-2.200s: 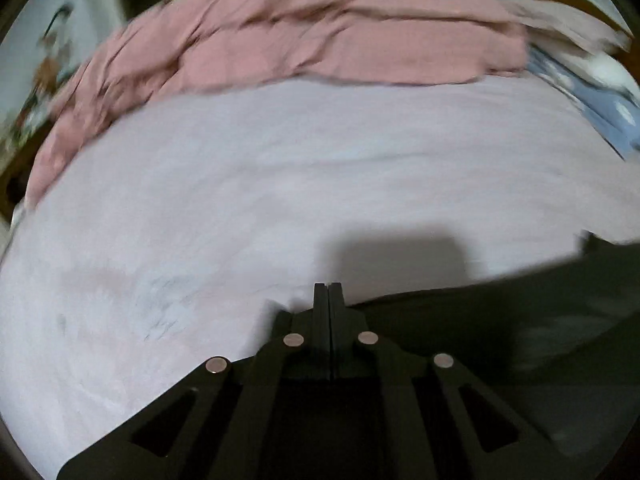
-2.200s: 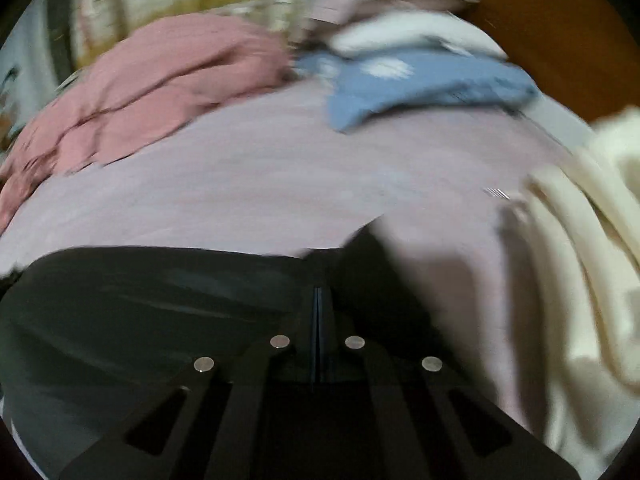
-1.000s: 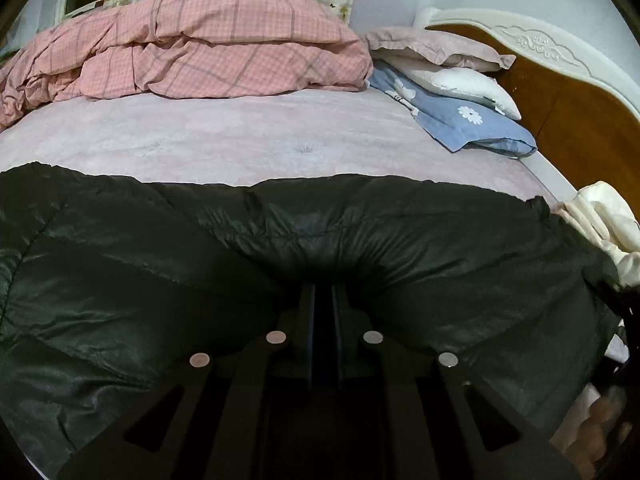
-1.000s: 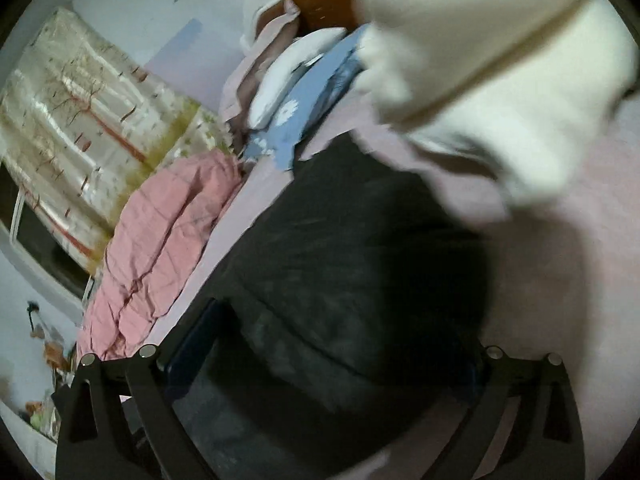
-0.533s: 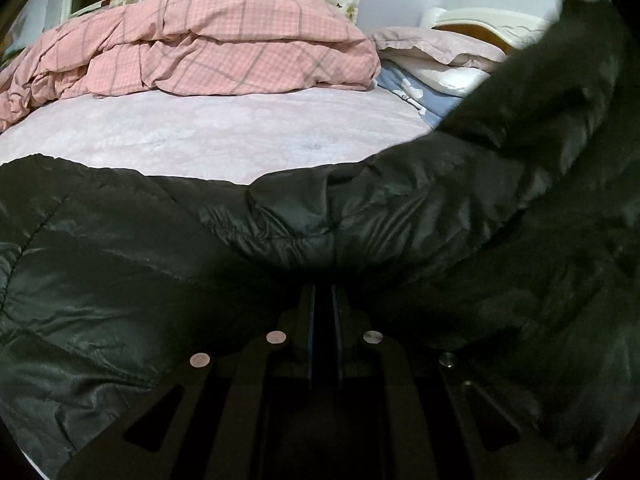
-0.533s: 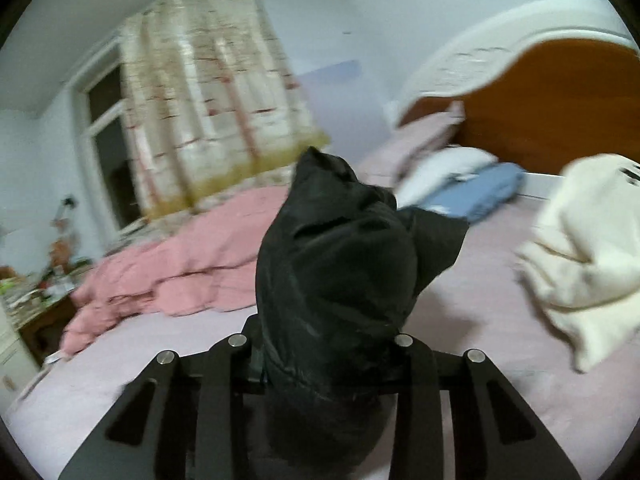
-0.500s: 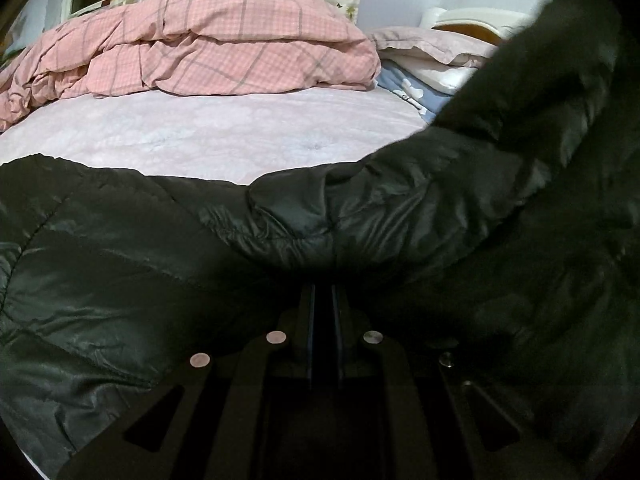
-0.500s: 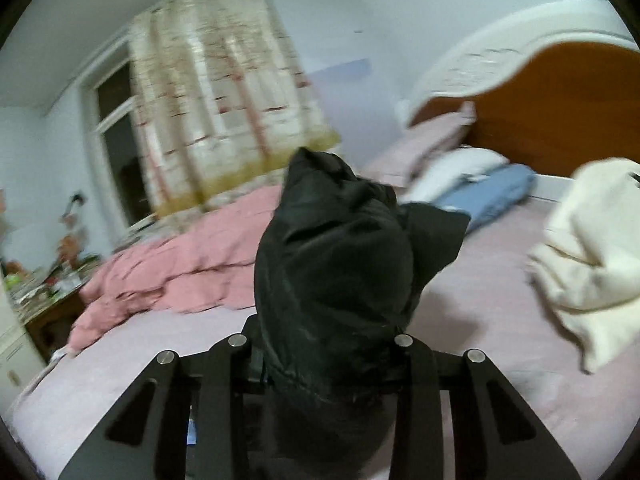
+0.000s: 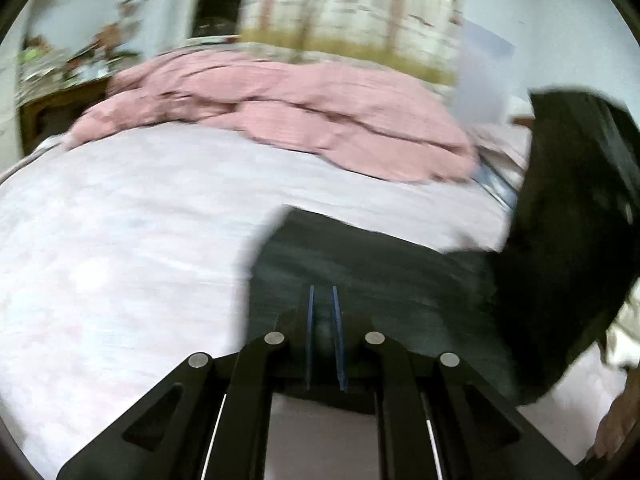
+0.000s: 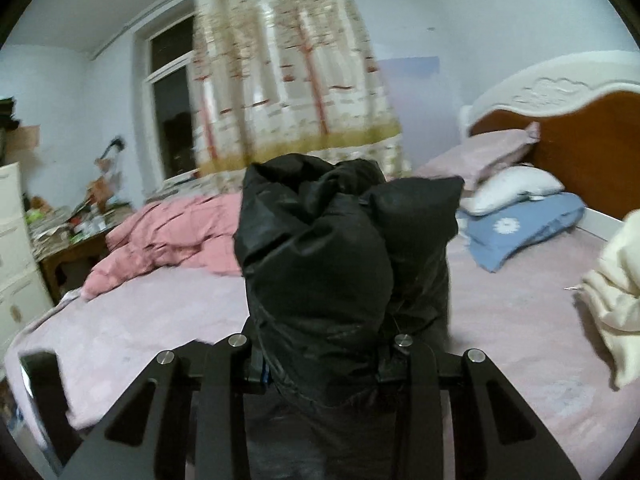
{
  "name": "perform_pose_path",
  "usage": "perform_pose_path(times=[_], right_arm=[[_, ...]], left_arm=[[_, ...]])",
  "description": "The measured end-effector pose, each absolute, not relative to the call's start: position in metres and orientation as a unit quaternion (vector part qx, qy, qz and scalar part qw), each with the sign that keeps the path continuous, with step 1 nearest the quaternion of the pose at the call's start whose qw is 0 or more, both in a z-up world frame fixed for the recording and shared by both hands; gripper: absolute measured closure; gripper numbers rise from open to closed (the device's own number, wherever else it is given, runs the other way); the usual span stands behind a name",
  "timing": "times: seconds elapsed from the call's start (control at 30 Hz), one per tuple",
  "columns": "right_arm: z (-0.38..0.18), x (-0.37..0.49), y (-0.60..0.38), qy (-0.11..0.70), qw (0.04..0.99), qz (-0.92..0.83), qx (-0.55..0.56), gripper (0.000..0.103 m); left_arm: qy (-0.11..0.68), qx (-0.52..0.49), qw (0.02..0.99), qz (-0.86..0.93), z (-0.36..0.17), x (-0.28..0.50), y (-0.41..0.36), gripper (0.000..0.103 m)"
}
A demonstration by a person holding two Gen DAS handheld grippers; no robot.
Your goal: Fold large clothes
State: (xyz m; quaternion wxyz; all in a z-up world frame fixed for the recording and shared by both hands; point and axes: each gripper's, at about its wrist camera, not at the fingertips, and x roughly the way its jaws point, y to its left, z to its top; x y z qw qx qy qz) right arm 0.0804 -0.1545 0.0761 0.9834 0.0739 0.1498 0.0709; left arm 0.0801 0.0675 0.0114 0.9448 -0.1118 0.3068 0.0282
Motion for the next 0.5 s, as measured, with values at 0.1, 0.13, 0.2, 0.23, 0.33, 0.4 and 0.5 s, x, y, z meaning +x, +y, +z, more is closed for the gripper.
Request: perform_pose_path(times=[0.1,0.13,0.2,0.23,0.33,0.4,0.5], right_arm=[[0.067,0.086,-0.115,0.164,0.982,0.082,0.042,0.068],[0.063,0.088,-0.105,0.168,0.981,0.086,0.036,0.068],[0.053,0.092,-0.083,0.179,0.979,0.095,0.021,0.068],[0.046,0.094,-0.07,0.185,0.978,0.099,0.011,0.068],[0.036,0.089,-0.041,0.178,0.978,0.112,-0.009,0.068],[0.033,0.086,-0.026,0.168,0.978,0.122,-0.021,0.068],[0.015,0.094,0.001,0.194,0.972,0.118,-0.06,0.068]], left_arm=[[0.298,-0.146,0.941,0.062,0.017,0.076,0.112,0.094],[0.294,-0.15,0.941,0.072,0.018,0.074,0.121,0.094],[0.289,-0.157,0.941,0.081,0.019,0.071,0.135,0.094],[0.287,-0.159,0.941,0.079,0.018,0.069,0.139,0.094],[0.292,-0.147,0.943,0.067,0.013,0.068,0.142,0.093],[0.307,-0.133,0.94,0.06,0.005,0.07,0.141,0.093],[0.322,-0.155,0.931,0.081,-0.006,0.073,0.15,0.093]])
